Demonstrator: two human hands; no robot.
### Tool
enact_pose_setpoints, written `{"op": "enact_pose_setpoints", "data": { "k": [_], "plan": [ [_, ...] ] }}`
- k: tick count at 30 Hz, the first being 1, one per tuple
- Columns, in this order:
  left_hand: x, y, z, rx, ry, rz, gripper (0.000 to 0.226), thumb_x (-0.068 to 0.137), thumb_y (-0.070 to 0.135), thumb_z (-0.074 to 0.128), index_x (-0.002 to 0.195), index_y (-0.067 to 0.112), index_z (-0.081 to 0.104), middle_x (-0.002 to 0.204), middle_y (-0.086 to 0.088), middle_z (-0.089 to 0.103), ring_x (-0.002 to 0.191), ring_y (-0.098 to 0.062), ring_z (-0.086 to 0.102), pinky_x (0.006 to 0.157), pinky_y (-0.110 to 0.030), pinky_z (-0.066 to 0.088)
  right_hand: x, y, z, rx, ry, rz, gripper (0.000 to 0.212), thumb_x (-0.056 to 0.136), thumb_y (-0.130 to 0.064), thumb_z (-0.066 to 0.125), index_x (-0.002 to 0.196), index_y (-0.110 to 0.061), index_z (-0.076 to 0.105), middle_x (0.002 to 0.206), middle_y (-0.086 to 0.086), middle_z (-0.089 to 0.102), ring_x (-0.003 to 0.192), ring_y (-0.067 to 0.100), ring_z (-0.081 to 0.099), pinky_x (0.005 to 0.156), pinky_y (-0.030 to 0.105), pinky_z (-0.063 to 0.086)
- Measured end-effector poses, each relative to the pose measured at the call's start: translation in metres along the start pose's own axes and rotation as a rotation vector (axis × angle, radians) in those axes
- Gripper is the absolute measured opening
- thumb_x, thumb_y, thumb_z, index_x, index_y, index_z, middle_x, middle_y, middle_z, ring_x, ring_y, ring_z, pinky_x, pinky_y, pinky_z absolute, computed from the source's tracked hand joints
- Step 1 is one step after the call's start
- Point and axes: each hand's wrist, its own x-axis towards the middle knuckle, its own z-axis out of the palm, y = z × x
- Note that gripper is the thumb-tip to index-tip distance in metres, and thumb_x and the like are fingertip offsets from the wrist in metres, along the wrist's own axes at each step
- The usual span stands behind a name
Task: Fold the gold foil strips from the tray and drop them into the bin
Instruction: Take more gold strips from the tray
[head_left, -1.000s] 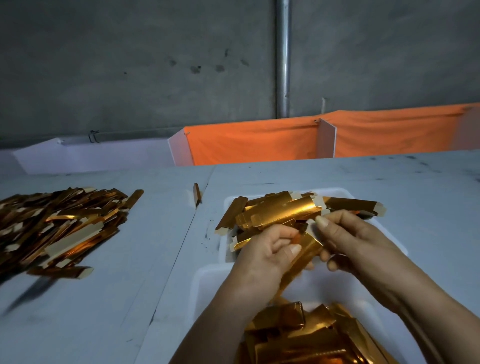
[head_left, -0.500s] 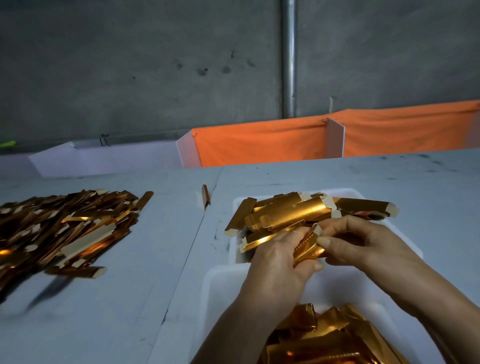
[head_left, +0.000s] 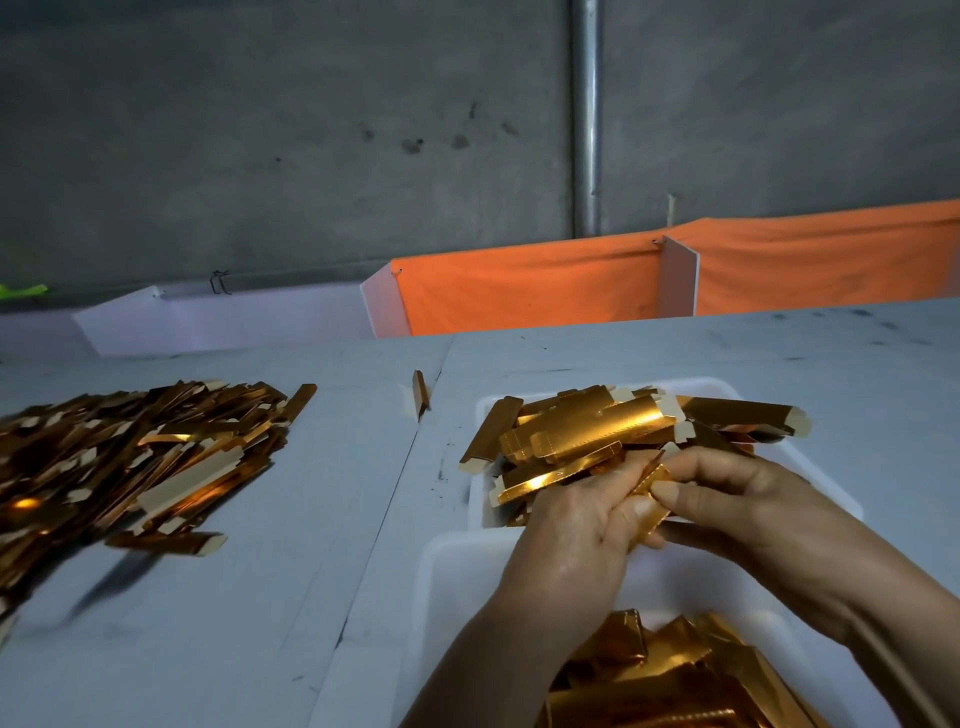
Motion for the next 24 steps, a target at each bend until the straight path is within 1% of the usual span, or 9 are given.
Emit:
{"op": "enact_pose_setpoints", "data": {
  "k": [1, 4, 7, 10, 13, 14, 18, 21, 24],
  "plan": [
    [-0.0004, 0.0002, 0.0000, -0.002, 0.003, 0.000, 0.041, 0.101, 0.027, 0.040, 0.140, 0.040, 0.040, 0.115, 0.011, 0.064, 0.107, 0.003, 0.056, 0.094, -0.012, 0.042, -0.0004, -0.0005, 0.0006, -0.031, 0.006, -0.019, 0.017, 0.074, -0.019, 0.065, 0.082, -0.008, 0.074, 0.094, 0.014, 0.072, 0.087, 0.025, 0.071, 0.072, 0.022, 0.058],
    [-0.0008, 0.0011, 0.0000, -0.004, 0.005, -0.012, 0.036, 0.101, 0.029, 0.038, 0.134, 0.033, 0.050, 0.100, 0.007, 0.069, 0.098, 0.004, 0.059, 0.084, -0.006, 0.042, -0.0003, -0.0002, 0.0024, -0.218, 0.073, -0.104, 0.008, 0.079, -0.016, 0.067, 0.077, -0.014, 0.075, 0.104, -0.012, 0.070, 0.093, 0.006, 0.067, 0.070, 0.018, 0.055],
    [0.0010, 0.0026, -0.0006, 0.043, -0.001, -0.043, 0.032, 0.101, 0.027, 0.037, 0.129, 0.028, 0.054, 0.097, 0.004, 0.070, 0.094, 0.000, 0.061, 0.075, -0.005, 0.042, -0.0006, -0.0004, 0.0015, -0.328, 0.102, -0.152, 0.014, 0.083, -0.018, 0.066, 0.073, -0.016, 0.075, 0.108, -0.018, 0.066, 0.097, -0.005, 0.061, 0.080, 0.020, 0.050],
    [0.0042, 0.0048, -0.0035, 0.117, -0.040, -0.050, 0.029, 0.101, 0.025, 0.037, 0.124, 0.022, 0.055, 0.099, -0.001, 0.069, 0.094, -0.007, 0.063, 0.072, -0.006, 0.041, -0.0018, -0.0009, 0.0021, -0.353, 0.077, -0.149, 0.017, 0.087, -0.018, 0.061, 0.079, -0.017, 0.076, 0.107, -0.016, 0.068, 0.093, 0.000, 0.064, 0.075, 0.020, 0.054],
    [0.0048, 0.0057, -0.0039, 0.270, -0.098, -0.002, 0.030, 0.101, 0.023, 0.039, 0.125, 0.015, 0.054, 0.105, -0.005, 0.065, 0.099, -0.016, 0.061, 0.085, -0.026, 0.048, -0.0012, 0.0014, 0.0022, -0.430, 0.105, -0.147, 0.017, 0.090, -0.017, 0.059, 0.084, -0.018, 0.075, 0.098, -0.010, 0.068, 0.084, 0.002, 0.063, 0.066, 0.015, 0.053],
    [0.0046, 0.0058, -0.0031, 0.320, -0.089, 0.028, 0.030, 0.101, 0.026, 0.040, 0.126, 0.016, 0.053, 0.108, -0.004, 0.063, 0.101, -0.016, 0.059, 0.087, -0.029, 0.048, -0.0011, 0.0020, 0.0022, -0.430, 0.112, -0.141, 0.017, 0.090, -0.018, 0.059, 0.084, -0.019, 0.075, 0.097, -0.009, 0.068, 0.083, 0.002, 0.063, 0.065, 0.015, 0.053],
    [0.0018, 0.0014, 0.0017, 0.407, -0.004, 0.094, 0.046, 0.095, 0.047, 0.046, 0.135, 0.025, 0.044, 0.126, 0.007, 0.054, 0.113, -0.009, 0.050, 0.089, -0.022, 0.042, -0.0019, 0.0013, 0.0018, -0.317, 0.118, -0.123, 0.018, 0.089, -0.018, 0.060, 0.080, -0.018, 0.075, 0.093, 0.001, 0.066, 0.079, 0.009, 0.063, 0.062, 0.015, 0.052],
    [0.0019, -0.0017, 0.0035, 0.441, 0.071, 0.164, 0.039, 0.095, 0.044, 0.049, 0.128, 0.024, 0.049, 0.117, 0.006, 0.058, 0.103, -0.007, 0.054, 0.078, -0.015, 0.037, -0.0019, 0.0023, 0.0030, -0.318, 0.089, -0.113, 0.018, 0.090, -0.018, 0.059, 0.080, -0.014, 0.074, 0.093, 0.004, 0.065, 0.077, 0.010, 0.063, 0.061, 0.014, 0.051],
    [0.0020, -0.0027, 0.0040, 0.450, 0.100, 0.215, 0.037, 0.094, 0.043, 0.049, 0.125, 0.023, 0.052, 0.111, 0.006, 0.061, 0.098, -0.007, 0.056, 0.076, -0.014, 0.038, -0.0022, 0.0011, 0.0022, -0.297, 0.086, -0.115, 0.017, 0.090, -0.019, 0.059, 0.082, -0.013, 0.073, 0.090, 0.003, 0.067, 0.080, 0.013, 0.064, 0.063, 0.017, 0.053]
  ]
}}
